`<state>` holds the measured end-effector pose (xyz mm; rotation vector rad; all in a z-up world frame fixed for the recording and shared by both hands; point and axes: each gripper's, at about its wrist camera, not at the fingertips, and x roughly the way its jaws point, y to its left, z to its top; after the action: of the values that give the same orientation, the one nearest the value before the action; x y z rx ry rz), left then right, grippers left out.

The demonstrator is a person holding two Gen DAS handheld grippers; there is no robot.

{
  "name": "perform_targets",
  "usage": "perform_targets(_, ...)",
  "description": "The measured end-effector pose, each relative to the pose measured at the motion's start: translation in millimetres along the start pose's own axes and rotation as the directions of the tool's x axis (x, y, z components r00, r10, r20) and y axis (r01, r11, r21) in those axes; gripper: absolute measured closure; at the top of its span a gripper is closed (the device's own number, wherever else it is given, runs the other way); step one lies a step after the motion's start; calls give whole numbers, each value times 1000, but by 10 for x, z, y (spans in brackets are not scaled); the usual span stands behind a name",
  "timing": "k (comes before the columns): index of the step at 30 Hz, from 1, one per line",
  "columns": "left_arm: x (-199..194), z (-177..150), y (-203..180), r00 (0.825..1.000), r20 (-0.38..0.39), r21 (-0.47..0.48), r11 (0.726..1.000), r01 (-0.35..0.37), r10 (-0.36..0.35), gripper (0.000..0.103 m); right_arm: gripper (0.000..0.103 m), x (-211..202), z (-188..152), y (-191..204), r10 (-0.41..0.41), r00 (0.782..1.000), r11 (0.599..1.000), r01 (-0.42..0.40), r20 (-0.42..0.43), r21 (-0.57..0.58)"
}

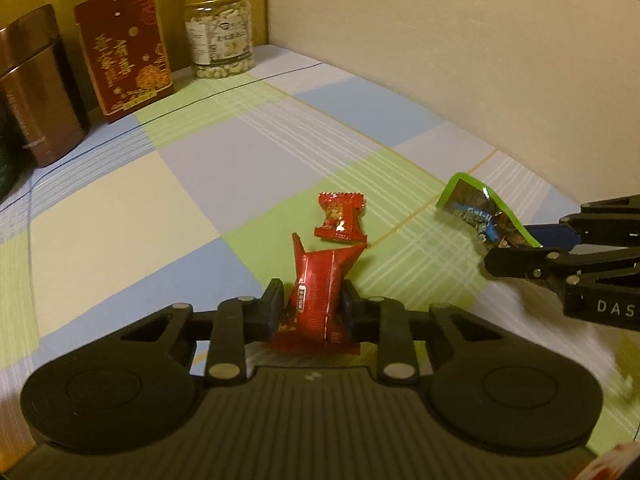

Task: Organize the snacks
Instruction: 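Grasp the large red packet with the left tool while the right tool grasps the green-and-white candy, then carry the red packet and green-and-white candy over the orange tray with both tools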

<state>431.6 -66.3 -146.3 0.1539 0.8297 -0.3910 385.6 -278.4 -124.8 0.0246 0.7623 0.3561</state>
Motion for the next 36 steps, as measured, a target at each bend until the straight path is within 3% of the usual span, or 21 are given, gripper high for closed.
perform_targets(10,-618,-155,9,999,8,-124,991,-52,53,77,78,-225,45,91,6,1000,1000,-6,6,19)
perform_targets(19,-1434,-445,-169,996,37,-213,975,-71,80,77,78,-774,29,503,23,1000,999,-24,14,40)
perform_targets(36,-2735,-1120,-435,987,74,-319,941,-115,146,77,78,-1788,-348,1220,82,996,991,-84,26,103)
